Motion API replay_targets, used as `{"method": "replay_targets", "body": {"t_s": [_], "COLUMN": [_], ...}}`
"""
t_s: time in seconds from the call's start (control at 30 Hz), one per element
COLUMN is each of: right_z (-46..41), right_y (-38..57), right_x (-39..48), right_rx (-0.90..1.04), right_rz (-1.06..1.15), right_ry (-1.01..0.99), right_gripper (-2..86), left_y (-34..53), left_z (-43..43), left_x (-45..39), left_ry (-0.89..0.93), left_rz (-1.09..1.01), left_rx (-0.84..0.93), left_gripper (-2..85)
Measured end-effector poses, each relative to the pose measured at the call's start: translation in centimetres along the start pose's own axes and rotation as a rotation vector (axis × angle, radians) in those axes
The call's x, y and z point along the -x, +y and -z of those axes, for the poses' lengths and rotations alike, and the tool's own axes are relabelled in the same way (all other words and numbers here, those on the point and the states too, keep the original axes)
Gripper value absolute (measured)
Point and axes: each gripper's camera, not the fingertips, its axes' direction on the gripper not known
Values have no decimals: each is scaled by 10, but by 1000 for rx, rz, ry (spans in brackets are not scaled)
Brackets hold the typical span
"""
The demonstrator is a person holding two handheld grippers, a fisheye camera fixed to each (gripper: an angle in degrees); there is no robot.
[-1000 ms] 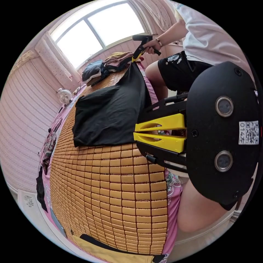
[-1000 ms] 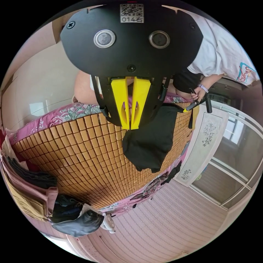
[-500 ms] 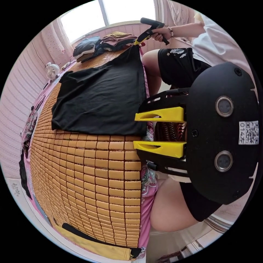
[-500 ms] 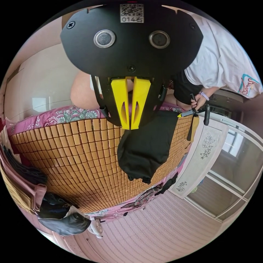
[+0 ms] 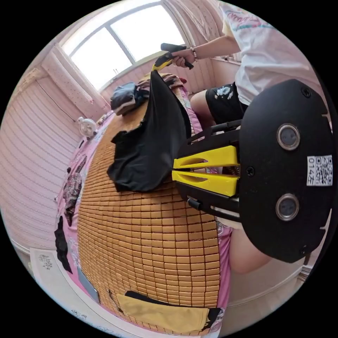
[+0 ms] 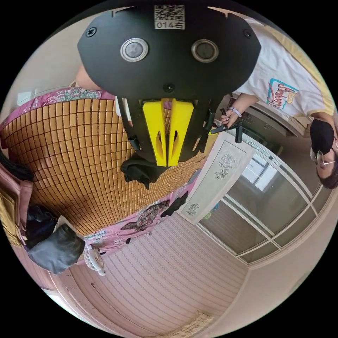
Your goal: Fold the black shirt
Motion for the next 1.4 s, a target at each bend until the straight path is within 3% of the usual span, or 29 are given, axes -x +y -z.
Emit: {"method": "replay_targets", "body": {"t_s": [0.1,0.3,0.53,0.67,0.87,0.97,1.07,1.2,1.3,1.4], "right_z": [42,137,206,183,16,-55,-68,-34,-24,-34], "right_y": [-41,-87,-98,-111,-161,-181,-213,-236,-215,-167], "right_x": [50,174,282,300,214,162,146,170,171,137], "right_rx": [-176,-454,-549,-514,-202,-122,-229,-518,-541,-492], "right_rz": [107,431,734,740,446,301,203,288,388,427], "right_ry": [-169,-424,-406,-331,63,127,72,-158,-262,-226], "right_gripper": [1,0,0,-1,-1,-1,-1,0,0,0], "left_y": [-36,-31,28,13,-77,-127,-169,-200,-193,-165], "left_z": [116,315,441,441,341,268,238,264,265,233], "left_x": [-34,-120,-167,-160,-98,-72,-66,-87,-94,-87], "left_ry": [112,122,14,-54,-214,-337,-391,-302,-235,-254], "left_rz": [-137,-442,-636,-597,-354,-292,-265,-284,-315,-378], "left_rx": [-296,-750,-1064,-1030,-688,-497,-485,-690,-702,-616], "left_gripper": [-10,-10,-10,-10,-10,-10,-10,-10,-10,-10]}}
